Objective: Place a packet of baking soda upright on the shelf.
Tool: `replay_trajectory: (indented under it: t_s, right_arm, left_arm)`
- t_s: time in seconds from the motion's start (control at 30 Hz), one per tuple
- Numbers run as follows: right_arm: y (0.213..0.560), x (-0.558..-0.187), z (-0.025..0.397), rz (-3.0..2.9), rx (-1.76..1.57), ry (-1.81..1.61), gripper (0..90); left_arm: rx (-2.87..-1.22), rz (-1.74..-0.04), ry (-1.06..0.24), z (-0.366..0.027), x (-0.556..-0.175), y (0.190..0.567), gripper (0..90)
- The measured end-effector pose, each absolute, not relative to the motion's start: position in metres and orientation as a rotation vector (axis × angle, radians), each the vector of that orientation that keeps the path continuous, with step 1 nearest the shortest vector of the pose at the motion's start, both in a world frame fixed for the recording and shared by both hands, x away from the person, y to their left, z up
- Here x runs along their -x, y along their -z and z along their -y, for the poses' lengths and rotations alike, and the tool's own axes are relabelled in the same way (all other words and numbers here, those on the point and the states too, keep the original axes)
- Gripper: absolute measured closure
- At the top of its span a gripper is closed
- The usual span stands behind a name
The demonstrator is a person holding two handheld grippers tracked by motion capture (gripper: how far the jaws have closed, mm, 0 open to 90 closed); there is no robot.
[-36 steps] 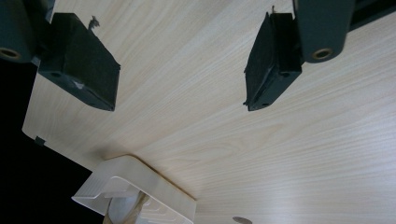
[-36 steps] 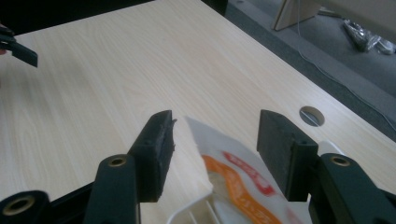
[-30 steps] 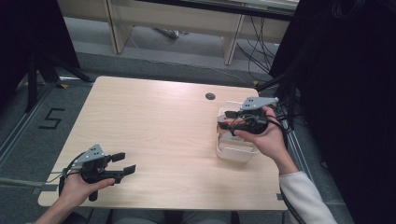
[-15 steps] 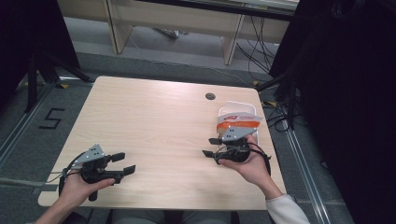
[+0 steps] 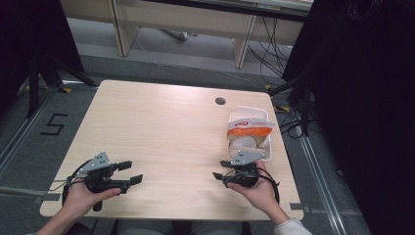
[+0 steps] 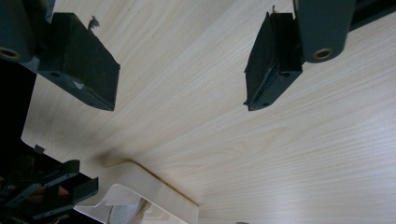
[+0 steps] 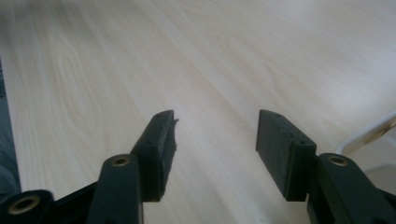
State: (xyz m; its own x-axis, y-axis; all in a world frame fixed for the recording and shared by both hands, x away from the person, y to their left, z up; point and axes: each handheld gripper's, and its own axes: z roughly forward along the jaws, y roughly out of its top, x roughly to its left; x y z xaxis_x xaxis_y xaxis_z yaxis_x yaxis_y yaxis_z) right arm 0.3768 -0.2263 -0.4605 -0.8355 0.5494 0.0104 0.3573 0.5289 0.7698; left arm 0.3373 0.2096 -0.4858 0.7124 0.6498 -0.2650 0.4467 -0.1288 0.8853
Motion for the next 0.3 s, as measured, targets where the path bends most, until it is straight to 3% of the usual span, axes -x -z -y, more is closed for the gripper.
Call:
replay_trajectory:
  t_s: [0.3]
  right_arm:
    - [0.4643,-0.3717,0.2311,-2.544,-0.751,-1.187,46.2]
  left_arm:
    - [-1.758,-0.887,-0.21,-0.2075,-0.337,0.4864,25.3]
